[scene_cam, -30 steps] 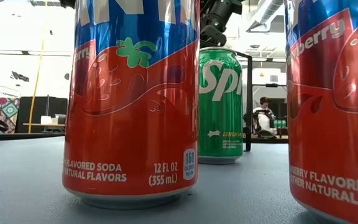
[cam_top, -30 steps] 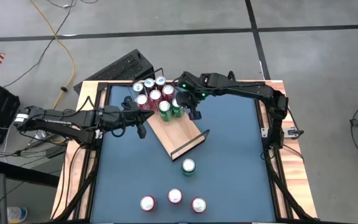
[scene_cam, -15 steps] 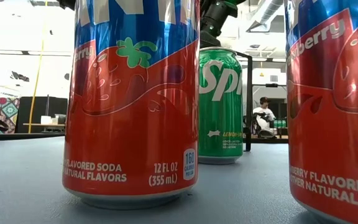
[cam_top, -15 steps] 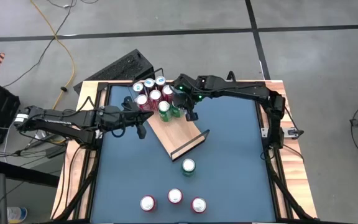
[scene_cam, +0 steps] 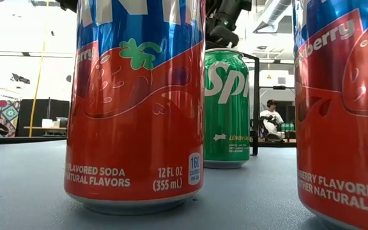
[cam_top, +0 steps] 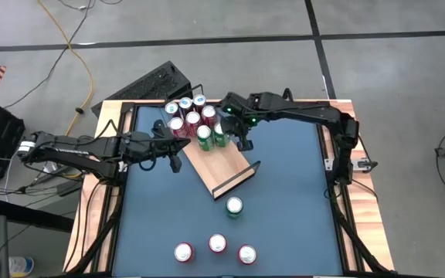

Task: Place canned beverage on shelf
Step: Adjust the green soda can on the shelf, then put the green soda can on the shelf aligned with the other green soda cans

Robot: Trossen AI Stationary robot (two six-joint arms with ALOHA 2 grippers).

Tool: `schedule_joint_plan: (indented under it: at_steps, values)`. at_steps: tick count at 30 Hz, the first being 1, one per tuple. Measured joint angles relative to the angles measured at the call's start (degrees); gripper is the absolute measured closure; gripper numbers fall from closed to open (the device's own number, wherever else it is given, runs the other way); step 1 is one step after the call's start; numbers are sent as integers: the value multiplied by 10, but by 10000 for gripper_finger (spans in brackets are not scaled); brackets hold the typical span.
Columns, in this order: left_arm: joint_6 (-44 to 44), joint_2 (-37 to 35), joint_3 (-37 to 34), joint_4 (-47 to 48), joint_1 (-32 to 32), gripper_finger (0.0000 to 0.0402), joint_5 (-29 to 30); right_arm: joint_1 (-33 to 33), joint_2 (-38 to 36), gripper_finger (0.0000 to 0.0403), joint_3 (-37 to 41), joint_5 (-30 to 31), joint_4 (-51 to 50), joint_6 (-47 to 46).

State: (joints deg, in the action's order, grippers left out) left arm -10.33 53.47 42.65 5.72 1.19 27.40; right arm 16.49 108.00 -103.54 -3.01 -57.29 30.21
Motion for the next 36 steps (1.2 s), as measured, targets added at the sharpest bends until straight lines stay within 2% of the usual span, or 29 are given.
schedule_joint_plan:
  at_steps: [9,26,30,34,36]
  values:
    - [0,0,0,0,0,401,0,0,10,403,42,-2,59,13]
    - [0,0,0,0,0,401,2,7,10,403,43,-1,92,17]
    - [15,0,0,-2,0,401,-33,-9,-1,403,4,0,46,13]
    - [44,0,0,-49,0,395,-126,-28,-21,403,-80,9,-41,-8]
    - [47,0,0,-79,1,382,-153,-38,-30,403,-129,14,-87,-23]
